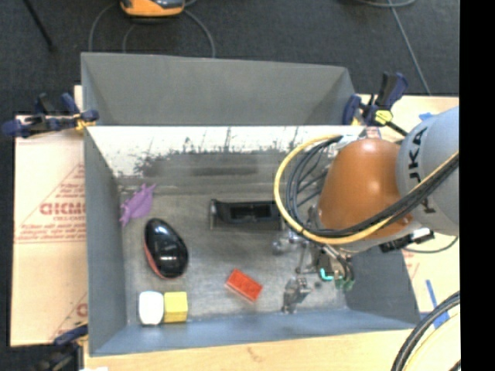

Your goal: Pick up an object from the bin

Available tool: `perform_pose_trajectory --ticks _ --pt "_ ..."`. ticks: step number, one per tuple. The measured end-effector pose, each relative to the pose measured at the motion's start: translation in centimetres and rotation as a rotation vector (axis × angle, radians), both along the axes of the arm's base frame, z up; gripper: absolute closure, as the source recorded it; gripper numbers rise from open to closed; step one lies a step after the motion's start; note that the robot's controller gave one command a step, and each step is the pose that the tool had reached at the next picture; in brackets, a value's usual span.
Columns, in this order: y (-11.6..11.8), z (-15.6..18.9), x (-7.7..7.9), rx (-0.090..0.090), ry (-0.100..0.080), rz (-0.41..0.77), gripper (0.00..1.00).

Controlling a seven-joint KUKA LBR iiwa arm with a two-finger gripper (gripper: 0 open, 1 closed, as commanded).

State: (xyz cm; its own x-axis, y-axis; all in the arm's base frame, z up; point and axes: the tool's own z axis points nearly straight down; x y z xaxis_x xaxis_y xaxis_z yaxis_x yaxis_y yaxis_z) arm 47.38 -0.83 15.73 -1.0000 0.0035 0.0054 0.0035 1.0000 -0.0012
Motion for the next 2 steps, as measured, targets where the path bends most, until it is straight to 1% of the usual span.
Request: perform_pose_trajectory --ticks 1,2 --pt "0.0 0.4 0.2 0.0 -0.008 0.0 0.0" --pt "5.0 -5.2 0.9 0.002 -0.015 -0.011 0.0"
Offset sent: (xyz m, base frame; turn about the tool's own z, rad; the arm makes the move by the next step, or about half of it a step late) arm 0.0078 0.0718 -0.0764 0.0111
